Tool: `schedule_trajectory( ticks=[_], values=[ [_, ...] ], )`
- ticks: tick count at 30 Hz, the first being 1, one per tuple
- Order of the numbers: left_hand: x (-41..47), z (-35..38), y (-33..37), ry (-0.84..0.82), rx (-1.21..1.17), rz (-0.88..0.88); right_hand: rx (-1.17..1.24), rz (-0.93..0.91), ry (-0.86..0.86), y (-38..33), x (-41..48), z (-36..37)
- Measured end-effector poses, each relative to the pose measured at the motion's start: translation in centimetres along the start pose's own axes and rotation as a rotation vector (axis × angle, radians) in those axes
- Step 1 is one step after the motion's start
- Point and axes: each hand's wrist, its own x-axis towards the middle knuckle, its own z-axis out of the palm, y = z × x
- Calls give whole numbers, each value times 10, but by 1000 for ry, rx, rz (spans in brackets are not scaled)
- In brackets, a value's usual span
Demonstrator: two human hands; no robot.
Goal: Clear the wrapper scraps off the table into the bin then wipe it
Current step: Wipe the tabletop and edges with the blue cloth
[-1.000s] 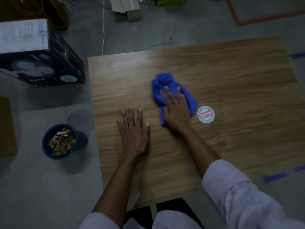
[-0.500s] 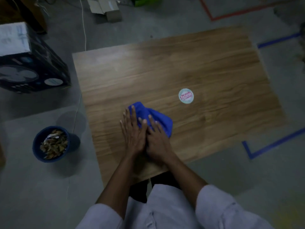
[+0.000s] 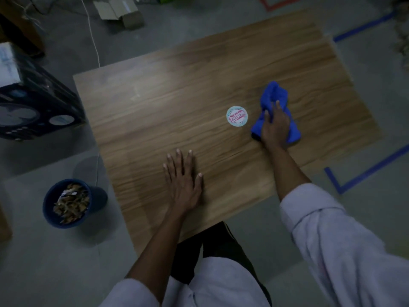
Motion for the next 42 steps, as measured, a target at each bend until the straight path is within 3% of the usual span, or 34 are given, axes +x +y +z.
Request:
schedule_trajectory(
  ticks=[2, 3, 6, 8, 12, 18, 20, 22, 24, 26, 29, 31, 34, 38, 42],
  values=[
    [-3, -3, 9, 11, -83, -11, 76, -79, 93, -19, -41, -3],
    [-5, -3, 13, 25, -132, -16, 58, -217, 92, -24, -71, -2],
    [-17, 1, 23, 83, -239, -30, -85, -587, -247, -31, -185, 5],
    [-23, 7, 24, 90, -280, -49, -189, -656, -420, -27, -238, 12],
    [-29, 17, 27, 65, -178, -24, -228, -626, -384, -4, -216, 13],
    [-30, 27, 57, 73, -101, -56, -337, -370, -203, 56, -100, -20],
    [-31, 31, 67, 90, -129, -81, -225, -258, -155, 55, -66, -29],
    [-32, 35, 80, 108, -157, -90, -44, -174, 8, 44, -50, -35],
    [-34, 37, 95, 134, -214, -79, 25, -238, 119, 27, -63, -39],
    [-39, 42, 107, 152, -289, -85, 35, -431, 40, 15, -100, -43],
    [-48, 53, 115, 166, -420, -213, -79, -661, -342, 28, -179, -35],
    [-51, 64, 115, 204, -385, -214, -138, -761, -456, 56, -193, -29],
    [-51, 78, 119, 285, -253, -129, -192, -767, -415, 89, -159, -34],
    [-35, 82, 155, 414, -194, -199, -236, -689, -396, 106, -105, -53],
    [-5, 79, 203, 378, -127, 16, -117, -642, -339, 84, -100, -75]
  ],
)
